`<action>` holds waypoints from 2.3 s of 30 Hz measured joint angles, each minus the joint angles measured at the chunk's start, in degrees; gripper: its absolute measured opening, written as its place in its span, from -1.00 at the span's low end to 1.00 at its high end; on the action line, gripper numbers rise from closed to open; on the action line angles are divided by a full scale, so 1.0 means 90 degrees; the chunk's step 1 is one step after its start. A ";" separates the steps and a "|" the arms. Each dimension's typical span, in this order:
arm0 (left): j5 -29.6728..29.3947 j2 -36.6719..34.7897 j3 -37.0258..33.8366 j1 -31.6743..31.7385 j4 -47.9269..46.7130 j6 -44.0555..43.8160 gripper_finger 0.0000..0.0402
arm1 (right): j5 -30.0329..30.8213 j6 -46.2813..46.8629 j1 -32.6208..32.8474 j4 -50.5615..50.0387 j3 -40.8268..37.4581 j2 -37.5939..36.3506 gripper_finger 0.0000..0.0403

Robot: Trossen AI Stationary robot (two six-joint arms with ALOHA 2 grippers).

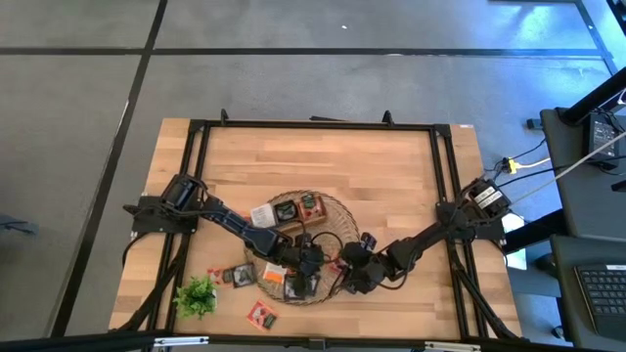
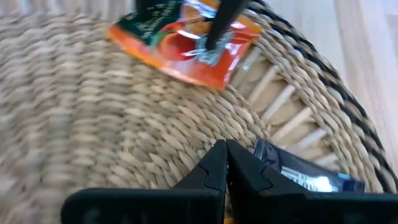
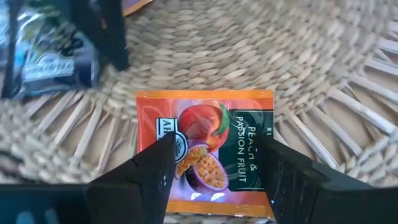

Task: Pick & Place Tea
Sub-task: Put the orange tea bag into the right slot of the wooden organizer

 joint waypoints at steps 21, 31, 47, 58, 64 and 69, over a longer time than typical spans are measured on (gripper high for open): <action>-0.0535 -0.0187 -0.0024 -0.0043 -0.0093 0.0043 -0.99 | 0.0647 0.0382 0.0142 0.0399 0.0012 0.0036 0.08; -0.0879 -0.0452 -0.0021 -0.0283 0.0416 0.0359 -0.99 | 0.0758 0.0015 0.0091 -0.0237 0.0606 0.0056 0.08; -0.0757 -0.0151 -0.0002 -0.0316 0.1117 0.0421 -0.99 | 0.1039 -0.0028 0.0077 -0.4979 0.2635 0.0033 0.08; -0.0610 -0.0075 -0.0002 -0.0206 0.1250 0.0432 -0.99 | 0.0484 -0.0138 -0.0214 -0.4332 0.1484 -0.0687 0.08; -0.0572 0.0022 0.0006 -0.0152 0.1539 0.0531 -0.99 | -0.0611 -0.0904 -0.0646 -0.2327 0.0581 -0.1151 0.08; -0.0085 0.0242 0.0006 -0.0021 0.1621 0.0526 -0.99 | -0.1673 -0.1510 -0.1170 -0.1334 0.0225 -0.1236 0.08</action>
